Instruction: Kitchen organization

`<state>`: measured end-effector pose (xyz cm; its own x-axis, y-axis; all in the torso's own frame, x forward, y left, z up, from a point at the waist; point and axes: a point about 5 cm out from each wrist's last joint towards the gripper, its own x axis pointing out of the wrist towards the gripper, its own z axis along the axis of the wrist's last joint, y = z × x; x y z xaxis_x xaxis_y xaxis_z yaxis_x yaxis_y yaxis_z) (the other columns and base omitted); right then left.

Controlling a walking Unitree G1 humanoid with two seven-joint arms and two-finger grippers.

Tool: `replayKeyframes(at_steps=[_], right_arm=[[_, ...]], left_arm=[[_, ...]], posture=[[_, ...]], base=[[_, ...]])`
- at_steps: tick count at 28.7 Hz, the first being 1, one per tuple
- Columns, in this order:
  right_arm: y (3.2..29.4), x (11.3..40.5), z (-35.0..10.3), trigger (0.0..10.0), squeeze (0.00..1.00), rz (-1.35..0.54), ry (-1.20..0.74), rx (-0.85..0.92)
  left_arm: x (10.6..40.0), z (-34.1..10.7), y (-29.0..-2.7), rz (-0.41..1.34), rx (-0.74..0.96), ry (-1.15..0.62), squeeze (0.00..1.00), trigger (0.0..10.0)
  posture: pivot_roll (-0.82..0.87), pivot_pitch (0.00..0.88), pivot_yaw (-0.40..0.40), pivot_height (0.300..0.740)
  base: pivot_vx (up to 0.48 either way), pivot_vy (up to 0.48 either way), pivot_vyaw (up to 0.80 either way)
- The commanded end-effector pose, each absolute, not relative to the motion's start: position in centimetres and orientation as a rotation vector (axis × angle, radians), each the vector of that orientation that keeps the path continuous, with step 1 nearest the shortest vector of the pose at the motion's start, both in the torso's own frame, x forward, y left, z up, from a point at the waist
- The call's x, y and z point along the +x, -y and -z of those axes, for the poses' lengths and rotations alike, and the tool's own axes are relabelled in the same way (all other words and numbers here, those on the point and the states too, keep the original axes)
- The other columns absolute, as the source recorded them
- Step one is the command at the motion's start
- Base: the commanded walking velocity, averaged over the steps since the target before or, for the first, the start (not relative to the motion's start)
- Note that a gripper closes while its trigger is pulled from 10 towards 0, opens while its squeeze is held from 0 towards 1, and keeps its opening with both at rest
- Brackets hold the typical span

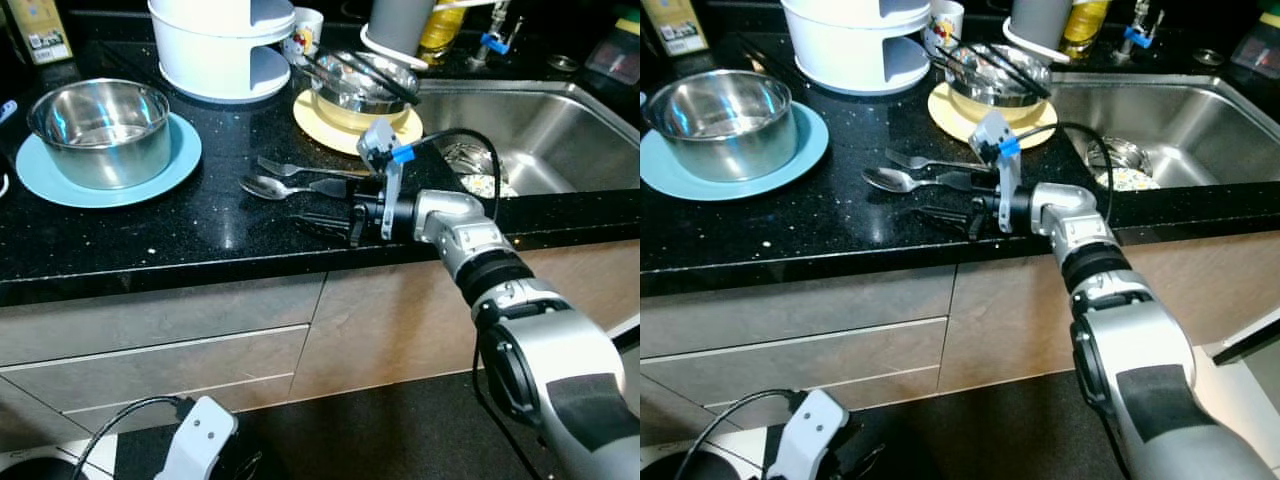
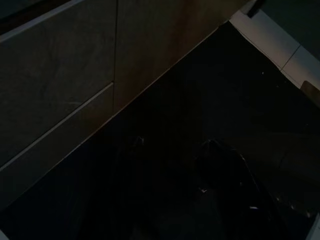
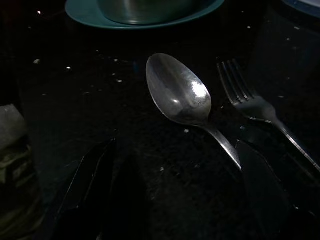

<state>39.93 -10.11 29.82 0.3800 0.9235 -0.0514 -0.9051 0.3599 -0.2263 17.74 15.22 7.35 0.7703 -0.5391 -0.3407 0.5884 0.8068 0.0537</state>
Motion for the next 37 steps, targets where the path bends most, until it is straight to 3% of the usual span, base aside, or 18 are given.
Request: replayKeyframes(at_steps=[1,18,26,37], right_arm=[[10.3,40.0,-29.5,10.0,0.0,-1.166,0.07,-0.256],[11.3,40.5,-31.9,10.0,0.0,-1.058,0.125,-0.271],[12.0,40.9,-29.5,10.0,0.0,-0.982,-0.052,-0.349],[11.9,40.6,-28.8,10.0,0.0,-1.05,-0.145,-0.397]], left_arm=[[17.0,-7.0,-15.2,0.632,0.157,-0.358,0.0,10.0],[16.3,-7.5,-15.1,0.656,0.16,-0.375,0.0,10.0],[16.3,-7.5,-15.2,0.665,0.165,-0.389,0.0,10.0],[16.3,-7.5,-15.2,0.683,0.162,-0.399,0.0,10.0]], posture=[[0.07,0.288,-0.16,0.74],[0.08,0.282,-0.16,0.74],[0.09,0.279,-0.152,0.74],[0.09,0.271,-0.145,0.74]], base=[[0.0,0.0,0.0],[0.0,0.0,0.0],[0.0,0.0,0.0],[0.0,0.0,0.0]])
